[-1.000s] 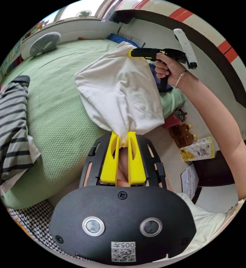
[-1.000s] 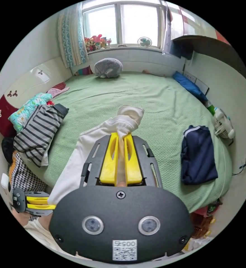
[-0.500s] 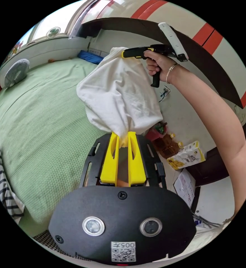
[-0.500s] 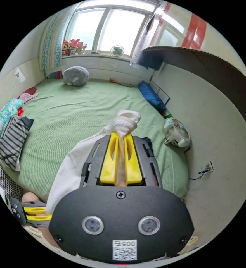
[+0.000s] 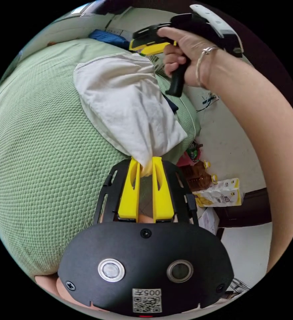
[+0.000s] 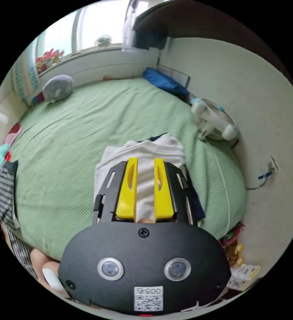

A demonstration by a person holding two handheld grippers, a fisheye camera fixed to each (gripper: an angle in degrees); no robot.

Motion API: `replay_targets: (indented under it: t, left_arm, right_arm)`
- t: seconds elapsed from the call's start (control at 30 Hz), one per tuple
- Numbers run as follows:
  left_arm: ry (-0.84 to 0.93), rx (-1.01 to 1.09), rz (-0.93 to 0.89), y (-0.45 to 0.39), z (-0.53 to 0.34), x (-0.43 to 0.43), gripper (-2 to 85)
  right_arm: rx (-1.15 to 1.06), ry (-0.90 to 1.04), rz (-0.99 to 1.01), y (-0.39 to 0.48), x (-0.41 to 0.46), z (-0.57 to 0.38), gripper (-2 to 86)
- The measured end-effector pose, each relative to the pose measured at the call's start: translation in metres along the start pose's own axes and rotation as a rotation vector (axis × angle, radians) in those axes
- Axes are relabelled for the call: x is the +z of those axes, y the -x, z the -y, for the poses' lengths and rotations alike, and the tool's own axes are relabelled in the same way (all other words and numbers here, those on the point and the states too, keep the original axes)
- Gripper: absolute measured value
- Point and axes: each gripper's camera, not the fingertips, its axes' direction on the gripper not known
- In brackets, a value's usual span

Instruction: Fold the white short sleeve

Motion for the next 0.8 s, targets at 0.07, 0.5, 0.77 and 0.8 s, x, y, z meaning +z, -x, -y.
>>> replay_targets:
  t: [0.07,0.5,0.77,0.8]
  left_arm:
    - [-0.009,0.003,-0.018,0.004,-0.001,0.001,6.6]
    - [-0.025,0.085,-0.025,0.006,-0.025,-0.035,6.4]
    - [-0.111,0.045,-0.046,0.057,-0.069,-0.099,3.8]
    - [-0.103,0.042,-0.034,0.060,-0.070,-0.100,3.6]
  right_arm:
    - [-0.099,-0.017,0.114,0.029,0.000,-0.011,9.0]
    - [-0.226,0.176,-0.134,0.133,0.074,-0.010,4.9]
    - [-0.163,-0.049,-0.036,0.138,0.034,-0.004,3.9]
    - [-0.163,-0.012,-0.012,0.138,0.041,-0.003,5.3]
